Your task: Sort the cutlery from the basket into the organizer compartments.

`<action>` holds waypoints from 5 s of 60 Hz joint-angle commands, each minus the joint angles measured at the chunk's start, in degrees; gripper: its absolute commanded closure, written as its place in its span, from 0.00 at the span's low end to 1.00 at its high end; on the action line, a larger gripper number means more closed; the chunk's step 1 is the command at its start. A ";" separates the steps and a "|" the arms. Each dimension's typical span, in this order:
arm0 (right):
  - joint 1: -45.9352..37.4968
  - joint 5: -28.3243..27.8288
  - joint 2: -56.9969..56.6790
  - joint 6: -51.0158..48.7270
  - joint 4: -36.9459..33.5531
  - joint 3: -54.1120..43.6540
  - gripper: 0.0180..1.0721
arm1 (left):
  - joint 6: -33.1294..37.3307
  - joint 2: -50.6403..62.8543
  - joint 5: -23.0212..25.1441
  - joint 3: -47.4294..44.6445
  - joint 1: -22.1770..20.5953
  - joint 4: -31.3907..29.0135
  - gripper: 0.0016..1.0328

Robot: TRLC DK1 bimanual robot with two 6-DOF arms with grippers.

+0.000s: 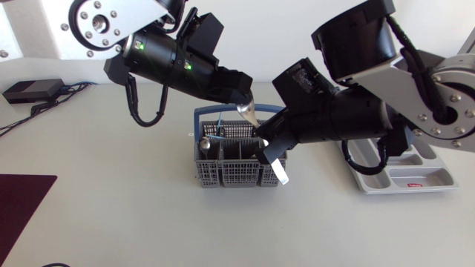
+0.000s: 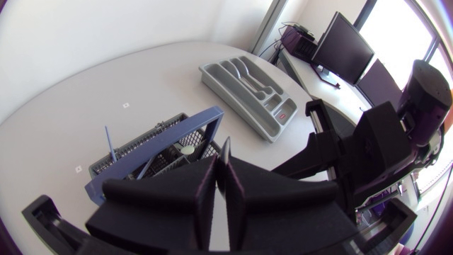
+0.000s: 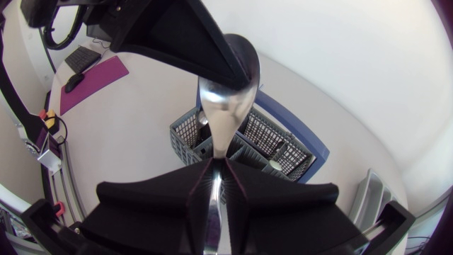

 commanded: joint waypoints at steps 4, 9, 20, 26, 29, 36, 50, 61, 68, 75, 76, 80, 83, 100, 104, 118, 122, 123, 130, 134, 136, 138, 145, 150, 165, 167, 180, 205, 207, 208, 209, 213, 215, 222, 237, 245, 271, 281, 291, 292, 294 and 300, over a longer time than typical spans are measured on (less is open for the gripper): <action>0.88 -1.61 -0.09 0.06 0.24 -0.12 0.86 | -1.03 -1.03 1.59 0.91 0.22 0.75 0.77; 0.79 -1.88 -0.27 0.06 -0.11 -0.29 0.86 | -1.03 -1.30 1.76 1.09 0.14 0.75 0.61; 0.79 -2.41 -0.45 -0.02 -1.26 -0.91 0.87 | -0.68 -2.53 2.03 2.49 -0.13 1.01 0.40; 0.70 -2.41 -1.06 -0.29 -1.70 -1.96 0.87 | -1.21 -4.37 2.11 3.37 0.49 2.59 0.36; 0.61 -2.41 -1.41 -0.46 -2.31 -2.49 0.87 | -1.47 -5.08 2.11 3.81 0.93 3.21 0.36; -1.67 -2.41 -2.91 -1.08 -3.72 -4.60 0.87 | -1.65 -7.19 2.11 4.95 2.77 4.00 0.35; -12.39 -3.11 -7.13 -3.28 -6.18 -7.50 0.87 | 2.05 -9.91 2.03 3.90 5.32 4.00 0.35; -26.63 -4.60 -8.36 -7.14 -6.00 -9.43 0.86 | 9.25 -12.72 0.18 -0.94 4.71 3.30 0.35; -34.19 -6.01 -6.77 -9.60 -4.60 -9.96 0.86 | 12.86 -13.60 -0.87 -3.84 3.21 2.77 0.35; -40.96 -7.59 -3.52 -11.80 -2.49 -9.43 0.86 | 16.90 -14.22 -3.77 -6.30 0.49 2.33 0.35; -42.01 -7.94 -2.91 -12.06 -1.96 -9.35 0.86 | 17.43 -14.30 -4.04 -6.65 0.05 2.24 0.36; -45.00 -8.21 -0.45 -13.03 -0.29 -8.55 0.86 | 19.36 -14.48 -5.53 -7.79 -1.36 2.24 0.36; -46.85 -8.21 1.49 -13.65 1.38 -8.03 0.86 | 20.85 -14.48 -6.24 -8.49 -2.41 2.15 0.36; -54.14 -8.56 13.70 -15.23 7.44 -2.40 0.86 | 29.03 -11.58 -12.30 -12.19 -9.09 3.03 0.36; -55.28 -8.56 16.52 -15.32 8.15 -0.56 0.86 | 30.26 -10.88 -13.71 -13.06 -10.24 3.74 0.36; -57.31 -8.47 25.92 -14.53 10.26 7.97 0.86 | 33.60 -7.71 -16.43 -14.73 -12.52 6.72 0.36; -57.39 -8.12 28.12 -14.17 10.43 10.43 0.86 | 34.48 -6.83 -16.61 -14.82 -12.52 7.08 0.36; -57.39 -7.94 28.56 -14.09 10.78 10.87 0.86 | 34.74 -6.57 -16.69 -14.82 -12.52 7.16 0.36; -57.48 -7.42 32.07 -13.21 11.75 14.38 0.86 | 36.76 -5.43 -18.10 -15.79 -12.96 8.83 0.36; -57.48 -6.89 34.01 -12.86 12.45 16.32 0.86 | 37.82 -4.99 -18.98 -16.49 -13.31 9.98 0.36; -57.48 -6.62 34.97 -12.50 12.63 17.29 0.86 | 38.08 -4.72 -19.24 -16.67 -13.49 10.24 0.36; -57.57 -6.36 36.03 -12.15 12.89 18.08 0.86 | 38.43 -4.55 -19.24 -16.93 -13.58 10.59 0.36; -57.48 -5.66 40.07 -11.01 13.24 21.06 0.86 | 39.57 -3.76 -19.51 -18.07 -13.75 12.53 0.36; -57.39 -4.95 42.71 -10.31 13.60 22.56 0.86 | 40.54 -3.05 -19.60 -18.43 -13.84 12.97 0.36; -56.95 -3.02 48.16 -9.87 14.12 25.11 0.86 | 43.18 -1.56 -20.12 -18.69 -13.58 14.11 0.36; -56.95 -2.76 48.51 -9.96 14.12 25.28 0.86 | 43.27 -1.47 -20.12 -18.78 -13.58 14.20 0.36; -56.95 -1.44 51.15 -10.13 13.86 25.99 0.84 | 43.88 -1.38 -20.39 -19.66 -13.49 14.72 0.36; -57.48 -1.44 44.82 -11.45 14.91 19.31 0.15 | 45.11 0.46 -24.17 -22.82 -16.39 21.23 0.35; -57.48 -1.61 43.50 -11.89 15.18 18.08 0.15 | 45.46 0.81 -24.69 -23.08 -16.74 22.11 0.35; -57.39 -1.61 42.71 -11.98 15.44 17.37 0.14 | 45.64 0.90 -25.13 -23.17 -17.00 22.63 0.35; -57.39 -1.61 41.74 -12.06 15.79 16.41 0.14 | 45.82 1.08 -25.57 -23.35 -17.09 23.16 0.35; -57.22 -1.79 38.67 -12.59 16.41 13.42 0.14 | 46.08 1.87 -26.10 -23.44 -17.27 24.74 0.35; -57.04 -2.14 36.56 -12.86 16.58 11.57 0.14 | 46.25 2.31 -26.19 -23.35 -17.35 25.36 0.35; -55.46 -3.72 28.91 -13.65 16.94 4.72 0.14 | 47.22 3.98 -26.98 -22.73 -17.35 26.59 0.36; -48.16 -10.49 8.61 -16.20 13.24 -11.10 0.14 | 48.54 6.79 -26.98 -21.50 -17.00 27.38 0.41; -45.18 -15.41 0.70 -16.90 7.27 -14.62 0.14 | 48.98 7.84 -26.98 -20.54 -16.65 27.91 0.43; -31.29 -21.92 -20.66 -20.24 -3.19 -25.96 0.14 | 51.53 11.10 -27.68 -17.99 -15.60 30.19 0.51; -28.04 -21.65 -23.74 -19.97 -4.51 -27.89 0.13 | 52.23 11.62 -27.68 -17.20 -14.63 30.37 0.53; -26.54 -21.21 -24.35 -19.45 -4.69 -28.24 0.13 | 52.67 12.33 -27.68 -16.84 -14.19 31.16 0.54; -26.54 -21.21 -24.35 -19.45 -4.69 -28.24 0.13 | 52.67 12.33 -27.68 -16.84 -14.19 31.25 0.54; -26.46 -21.21 -24.35 -19.36 -4.69 -28.24 0.13 | 52.67 12.33 -27.68 -16.76 -14.19 31.25 0.54; -25.66 -21.13 -24.35 -19.18 -4.69 -28.33 0.13 | 53.02 12.50 -27.68 -16.32 -14.19 31.33 0.54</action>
